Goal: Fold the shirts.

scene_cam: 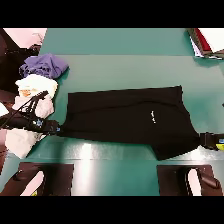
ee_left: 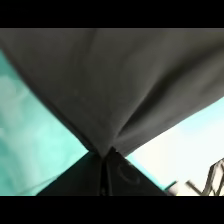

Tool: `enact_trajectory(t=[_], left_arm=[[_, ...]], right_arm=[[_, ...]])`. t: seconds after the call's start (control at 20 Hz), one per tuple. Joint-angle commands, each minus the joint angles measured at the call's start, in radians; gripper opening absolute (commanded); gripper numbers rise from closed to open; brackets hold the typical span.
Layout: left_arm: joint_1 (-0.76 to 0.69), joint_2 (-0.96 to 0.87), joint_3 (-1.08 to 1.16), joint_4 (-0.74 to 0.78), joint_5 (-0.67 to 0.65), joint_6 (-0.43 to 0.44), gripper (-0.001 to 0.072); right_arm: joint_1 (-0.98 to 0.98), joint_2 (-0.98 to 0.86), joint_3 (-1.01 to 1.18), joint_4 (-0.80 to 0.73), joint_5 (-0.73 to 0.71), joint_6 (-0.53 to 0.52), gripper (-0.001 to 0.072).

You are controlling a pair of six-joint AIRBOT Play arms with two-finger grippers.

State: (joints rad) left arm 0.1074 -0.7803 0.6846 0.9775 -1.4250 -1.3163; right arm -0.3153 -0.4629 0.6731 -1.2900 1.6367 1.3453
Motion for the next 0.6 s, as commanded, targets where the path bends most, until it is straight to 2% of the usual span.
enact_trajectory(t=[0.0,0.15,0.25,0.55], left_arm=[[0.0,0.014,0.001,-0.068,0.147,-0.023,0.0023],[0.0,-0.007,0.001,-0.069,0.287,-0.061,0.0023],[0.0,-0.034,0.002,-0.072,0.397,-0.076,0.0023],[0.0,-0.198,0.003,-0.13,0.555,-0.08,0.0023]], right_arm=[[0.0,0.007,0.063,0.053,-0.029,0.008,0.0017],[0.018,-0.139,0.124,0.145,-0.152,-0.005,0.0016],[0.066,-0.251,0.169,0.146,-0.254,-0.005,0.0017],[0.23,-0.617,0.37,0.145,-0.408,-0.003,0.0017]])
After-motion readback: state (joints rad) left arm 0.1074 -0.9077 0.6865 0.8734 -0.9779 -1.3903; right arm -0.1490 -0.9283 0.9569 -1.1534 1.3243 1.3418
